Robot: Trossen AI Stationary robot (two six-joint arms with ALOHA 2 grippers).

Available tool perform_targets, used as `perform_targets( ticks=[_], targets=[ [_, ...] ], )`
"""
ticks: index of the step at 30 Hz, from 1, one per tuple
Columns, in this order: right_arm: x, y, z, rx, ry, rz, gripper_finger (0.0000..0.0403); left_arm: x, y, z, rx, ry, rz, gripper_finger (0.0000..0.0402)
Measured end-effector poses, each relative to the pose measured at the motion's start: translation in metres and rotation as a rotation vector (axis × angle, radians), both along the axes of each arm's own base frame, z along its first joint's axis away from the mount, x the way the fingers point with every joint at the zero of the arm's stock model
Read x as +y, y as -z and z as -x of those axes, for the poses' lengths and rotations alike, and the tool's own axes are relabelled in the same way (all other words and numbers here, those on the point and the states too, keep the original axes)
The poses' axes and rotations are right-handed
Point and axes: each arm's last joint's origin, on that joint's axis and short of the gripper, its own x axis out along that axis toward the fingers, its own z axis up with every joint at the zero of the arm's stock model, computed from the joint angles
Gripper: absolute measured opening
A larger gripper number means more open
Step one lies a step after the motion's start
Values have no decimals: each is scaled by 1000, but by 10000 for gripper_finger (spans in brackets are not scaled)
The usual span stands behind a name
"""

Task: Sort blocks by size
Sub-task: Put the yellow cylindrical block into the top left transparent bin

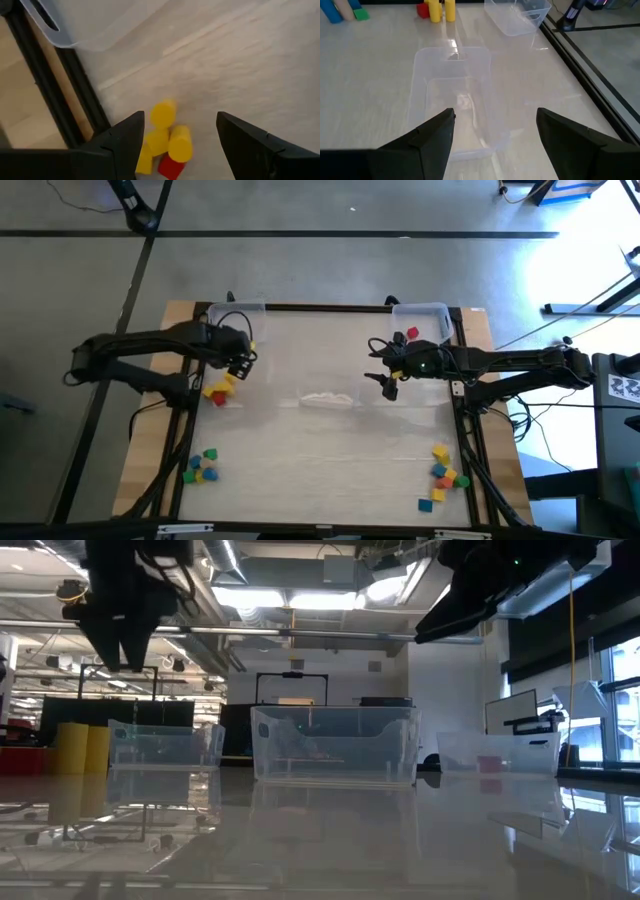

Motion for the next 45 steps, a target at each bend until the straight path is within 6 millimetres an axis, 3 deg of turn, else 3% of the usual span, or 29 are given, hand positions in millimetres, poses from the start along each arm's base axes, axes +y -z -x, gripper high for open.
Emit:
perform_targets(
  ticks=[5,11,24,35,45],
  targets=[
    [0,0,0,0,1,-1,280,3,14,-11,67,13,36,237],
    [0,0,0,1,-1,2,280,7,42,-4,144,-19,112,237],
    [0,0,0,4,-2,5,280,16,80,5,108,-52,148,237],
    [0,0,0,3,-2,5,280,17,100,9,84,-47,173,235],
    [0,0,0,4,-4,8,280,17,103,10,93,12,173,140]
  ],
)
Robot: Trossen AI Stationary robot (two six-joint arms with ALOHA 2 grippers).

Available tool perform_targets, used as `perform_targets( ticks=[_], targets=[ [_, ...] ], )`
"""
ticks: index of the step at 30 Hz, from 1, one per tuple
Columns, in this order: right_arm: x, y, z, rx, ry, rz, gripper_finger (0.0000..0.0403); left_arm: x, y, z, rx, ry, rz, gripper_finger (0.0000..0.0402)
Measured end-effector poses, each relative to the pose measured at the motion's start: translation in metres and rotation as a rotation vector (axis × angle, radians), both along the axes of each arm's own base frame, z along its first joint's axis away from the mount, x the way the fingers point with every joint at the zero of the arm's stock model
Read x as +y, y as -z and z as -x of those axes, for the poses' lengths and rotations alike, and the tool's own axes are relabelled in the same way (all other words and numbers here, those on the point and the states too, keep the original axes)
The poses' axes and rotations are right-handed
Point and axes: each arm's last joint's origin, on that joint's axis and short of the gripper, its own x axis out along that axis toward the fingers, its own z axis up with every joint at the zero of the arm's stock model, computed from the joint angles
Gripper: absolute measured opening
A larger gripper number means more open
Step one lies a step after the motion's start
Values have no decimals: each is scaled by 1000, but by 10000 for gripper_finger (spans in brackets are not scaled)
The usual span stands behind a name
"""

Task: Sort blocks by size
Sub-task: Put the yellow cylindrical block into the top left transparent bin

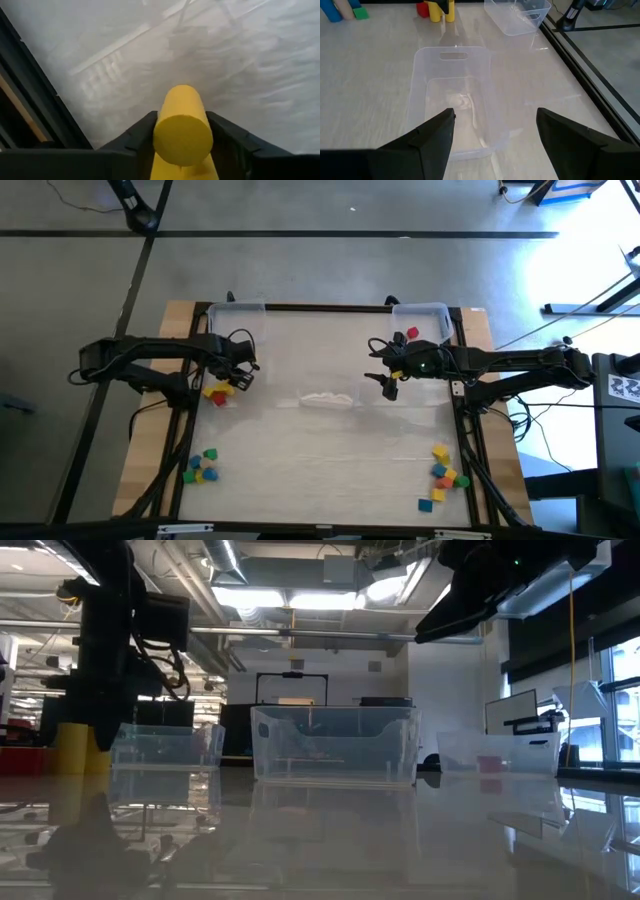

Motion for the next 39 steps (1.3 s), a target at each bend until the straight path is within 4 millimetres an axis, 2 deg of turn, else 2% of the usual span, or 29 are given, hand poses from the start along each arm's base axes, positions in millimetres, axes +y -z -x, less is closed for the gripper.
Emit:
perform_targets(
  ticks=[4,9,13,18,21,24,30,39],
  targets=[
    [0,0,0,0,0,0,280,0,0,0,3,40,0,117],
    [0,0,0,0,0,0,280,-1,-6,0,31,72,24,123],
    [0,0,0,0,0,0,280,0,-34,-1,40,71,6,125],
    [0,0,0,0,0,0,280,5,-78,-10,-100,118,-105,119],
    [0,0,0,2,1,0,280,9,-101,-12,-157,126,-249,125],
    [0,0,0,2,0,0,280,14,-115,-13,-178,122,-429,131],
    [0,0,0,1,0,1,280,25,-117,-16,-125,113,-671,129],
    [0,0,0,0,0,1,280,51,-89,-13,-108,46,-754,130]
  ],
)
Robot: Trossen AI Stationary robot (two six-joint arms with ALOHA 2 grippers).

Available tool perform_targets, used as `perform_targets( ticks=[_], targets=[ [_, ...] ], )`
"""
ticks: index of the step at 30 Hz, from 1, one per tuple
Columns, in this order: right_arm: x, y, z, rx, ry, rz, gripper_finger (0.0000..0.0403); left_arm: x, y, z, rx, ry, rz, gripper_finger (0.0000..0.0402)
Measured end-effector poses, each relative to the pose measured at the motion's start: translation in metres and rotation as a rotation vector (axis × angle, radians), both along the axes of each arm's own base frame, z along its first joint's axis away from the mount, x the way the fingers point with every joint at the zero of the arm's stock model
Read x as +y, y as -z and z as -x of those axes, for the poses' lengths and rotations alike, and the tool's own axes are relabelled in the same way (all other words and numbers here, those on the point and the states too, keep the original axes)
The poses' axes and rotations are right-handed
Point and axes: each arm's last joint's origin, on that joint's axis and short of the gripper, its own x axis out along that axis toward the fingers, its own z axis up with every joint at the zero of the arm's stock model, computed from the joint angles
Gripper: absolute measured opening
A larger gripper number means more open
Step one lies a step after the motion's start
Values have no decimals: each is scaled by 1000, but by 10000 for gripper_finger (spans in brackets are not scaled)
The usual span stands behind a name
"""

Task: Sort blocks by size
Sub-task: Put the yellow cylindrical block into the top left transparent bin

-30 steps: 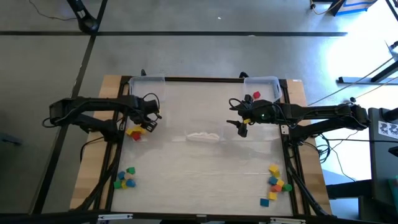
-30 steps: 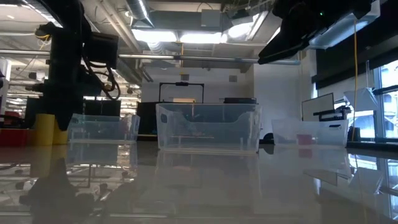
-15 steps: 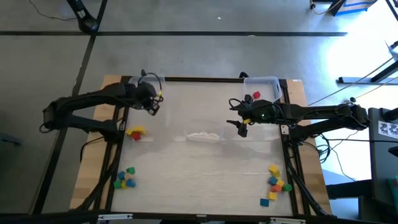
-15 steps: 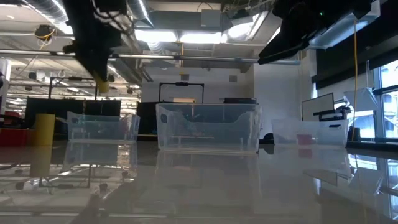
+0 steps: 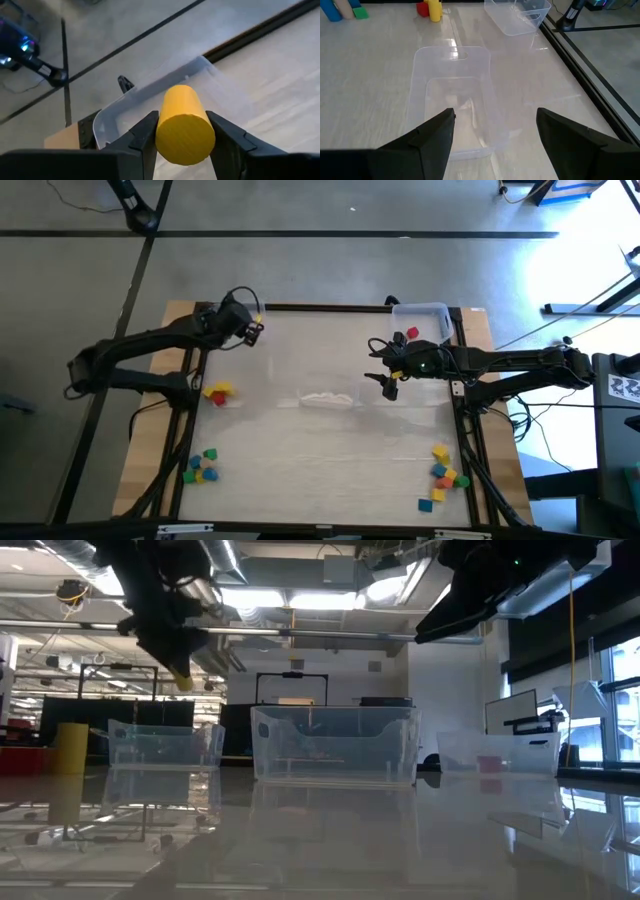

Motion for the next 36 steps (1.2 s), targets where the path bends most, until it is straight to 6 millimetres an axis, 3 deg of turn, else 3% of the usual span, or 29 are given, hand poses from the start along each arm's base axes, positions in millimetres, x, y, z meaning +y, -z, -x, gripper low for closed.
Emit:
perform_targets(
  ticks=[9,20,27,31,36],
  targets=[
    [0,0,0,5,-11,19,280,12,29,12,-15,-91,2,142],
    [0,0,0,5,-11,19,280,17,37,16,-45,-70,67,204],
    [0,0,0,5,-11,19,280,9,9,10,-88,35,131,223],
    [0,0,0,6,-11,19,280,-5,-11,4,-149,187,213,218],
    [0,0,0,6,-11,19,280,-26,-18,1,-162,284,351,217]
  ],
)
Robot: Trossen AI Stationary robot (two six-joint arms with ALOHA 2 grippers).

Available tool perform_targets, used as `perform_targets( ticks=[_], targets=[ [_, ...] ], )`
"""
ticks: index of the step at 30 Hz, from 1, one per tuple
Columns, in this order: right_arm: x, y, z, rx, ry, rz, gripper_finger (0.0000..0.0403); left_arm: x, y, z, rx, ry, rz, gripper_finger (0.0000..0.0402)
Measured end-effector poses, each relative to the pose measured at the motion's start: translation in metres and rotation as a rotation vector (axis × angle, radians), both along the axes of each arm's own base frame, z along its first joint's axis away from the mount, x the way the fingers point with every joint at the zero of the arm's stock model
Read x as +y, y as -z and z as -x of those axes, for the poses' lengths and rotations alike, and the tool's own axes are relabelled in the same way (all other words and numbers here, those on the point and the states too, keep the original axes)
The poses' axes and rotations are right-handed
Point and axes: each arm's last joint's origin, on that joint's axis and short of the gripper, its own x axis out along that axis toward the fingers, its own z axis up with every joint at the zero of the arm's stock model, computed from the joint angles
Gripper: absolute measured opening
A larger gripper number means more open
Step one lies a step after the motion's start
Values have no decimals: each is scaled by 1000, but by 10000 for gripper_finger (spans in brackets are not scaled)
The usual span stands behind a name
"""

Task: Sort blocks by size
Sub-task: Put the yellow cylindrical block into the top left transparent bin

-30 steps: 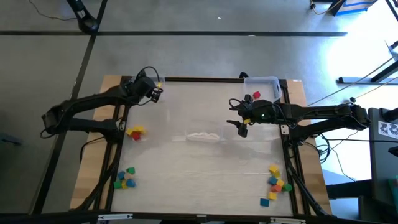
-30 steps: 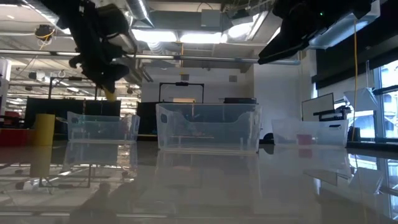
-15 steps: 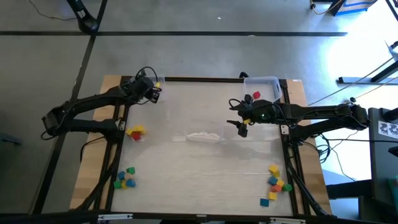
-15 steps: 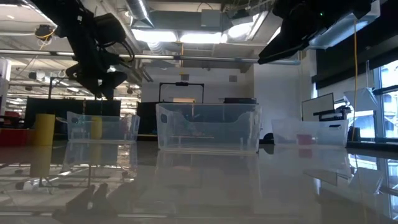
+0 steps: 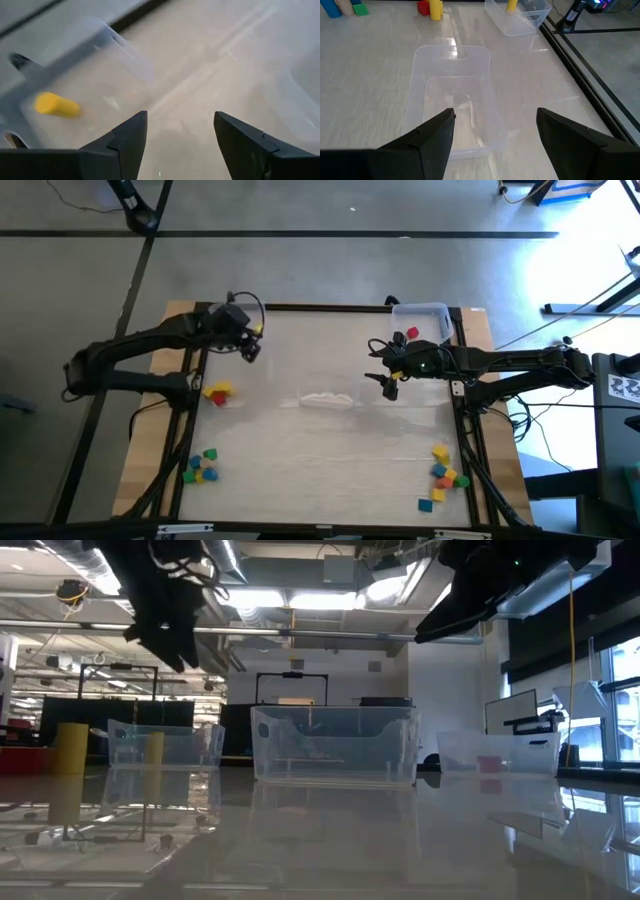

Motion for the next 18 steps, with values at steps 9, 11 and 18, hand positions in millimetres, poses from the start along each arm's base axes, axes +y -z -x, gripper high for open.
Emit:
perform_targets(
  ticks=[9,11,18],
  targets=[
    [0,0,0,0,0,0,280,-33,10,5,120,47,176,215],
    [0,0,0,0,-1,0,280,-38,10,5,133,51,189,215],
    [0,0,0,1,0,0,280,-48,26,6,165,29,230,215]
  ],
)
